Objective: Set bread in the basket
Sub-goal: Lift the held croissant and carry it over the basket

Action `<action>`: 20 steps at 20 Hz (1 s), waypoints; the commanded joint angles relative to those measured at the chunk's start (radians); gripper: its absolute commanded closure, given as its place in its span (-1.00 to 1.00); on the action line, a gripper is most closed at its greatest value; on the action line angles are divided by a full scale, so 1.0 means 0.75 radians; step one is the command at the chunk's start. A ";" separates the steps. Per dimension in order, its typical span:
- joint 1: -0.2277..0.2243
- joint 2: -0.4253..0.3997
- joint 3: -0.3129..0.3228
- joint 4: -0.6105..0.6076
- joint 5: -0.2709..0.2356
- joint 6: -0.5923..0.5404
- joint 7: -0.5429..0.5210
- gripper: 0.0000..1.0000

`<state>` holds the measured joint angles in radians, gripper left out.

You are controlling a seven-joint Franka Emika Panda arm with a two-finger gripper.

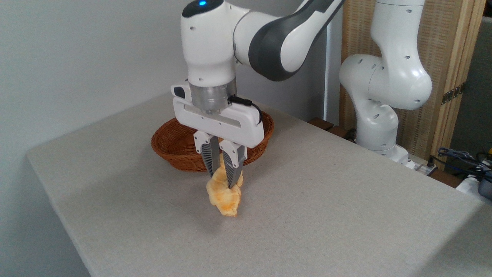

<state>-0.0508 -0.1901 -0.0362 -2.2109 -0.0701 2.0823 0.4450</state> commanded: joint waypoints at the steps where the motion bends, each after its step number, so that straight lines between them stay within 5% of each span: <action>1: -0.016 -0.041 -0.040 0.072 -0.035 -0.123 0.014 0.23; 10: -0.020 -0.055 -0.309 0.146 -0.250 -0.283 0.018 0.09; 12: -0.020 -0.049 -0.371 0.144 -0.303 -0.283 0.018 -0.13; 15: -0.018 -0.045 -0.493 0.144 -0.307 -0.283 0.008 -0.93; 20: -0.018 -0.043 -0.555 0.132 -0.303 -0.285 0.008 -1.00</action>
<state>-0.0716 -0.2246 -0.4537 -2.1149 -0.2835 1.8886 0.4421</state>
